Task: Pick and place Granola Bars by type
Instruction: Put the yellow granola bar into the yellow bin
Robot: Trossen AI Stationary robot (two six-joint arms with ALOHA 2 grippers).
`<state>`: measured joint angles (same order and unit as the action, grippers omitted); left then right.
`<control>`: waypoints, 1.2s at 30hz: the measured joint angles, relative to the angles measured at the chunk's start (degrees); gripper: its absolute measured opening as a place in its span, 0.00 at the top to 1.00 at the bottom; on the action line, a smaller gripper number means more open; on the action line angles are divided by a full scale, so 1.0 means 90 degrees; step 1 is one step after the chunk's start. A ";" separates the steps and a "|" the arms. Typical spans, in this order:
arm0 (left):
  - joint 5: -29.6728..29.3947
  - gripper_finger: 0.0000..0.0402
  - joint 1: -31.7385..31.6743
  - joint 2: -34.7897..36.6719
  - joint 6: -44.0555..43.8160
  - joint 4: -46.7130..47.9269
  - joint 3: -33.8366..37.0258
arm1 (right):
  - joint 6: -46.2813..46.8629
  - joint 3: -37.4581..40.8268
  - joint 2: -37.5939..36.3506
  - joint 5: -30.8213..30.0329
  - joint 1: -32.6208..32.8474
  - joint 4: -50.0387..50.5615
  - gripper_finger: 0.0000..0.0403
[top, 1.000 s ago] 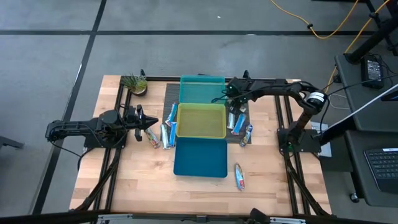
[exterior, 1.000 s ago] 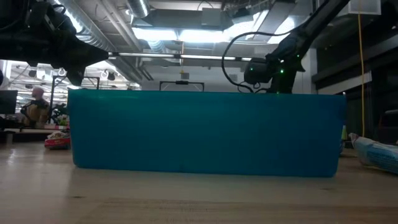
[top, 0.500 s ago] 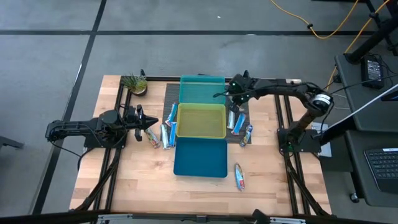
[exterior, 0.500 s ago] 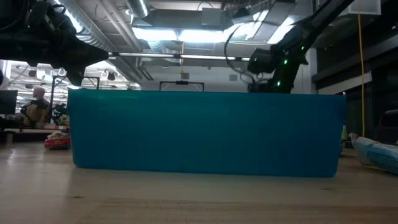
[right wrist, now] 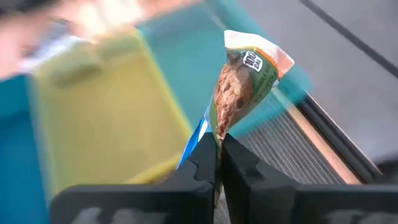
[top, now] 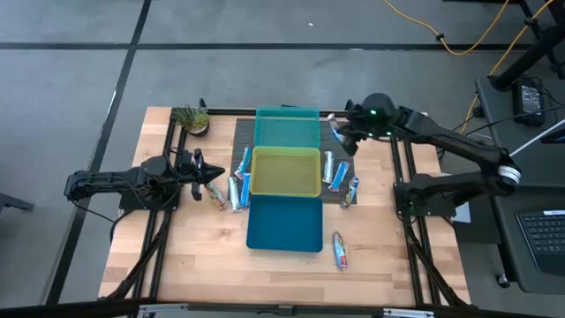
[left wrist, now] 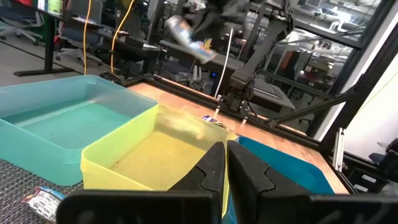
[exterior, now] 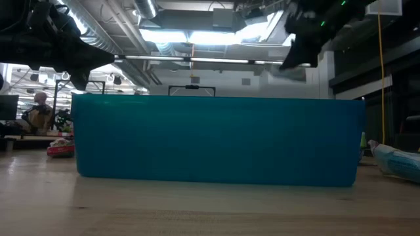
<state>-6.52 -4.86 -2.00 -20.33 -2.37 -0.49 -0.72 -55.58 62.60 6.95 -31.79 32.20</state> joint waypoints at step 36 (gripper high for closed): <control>-0.0413 0.98 -0.0001 0.0002 0.0005 -0.0069 -0.0001 | -0.1648 -0.2575 0.4253 0.0580 0.1900 0.0870 0.97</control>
<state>-10.25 -4.87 -1.98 -20.28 -2.99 -0.50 -15.55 -78.75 100.88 12.16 -14.69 40.02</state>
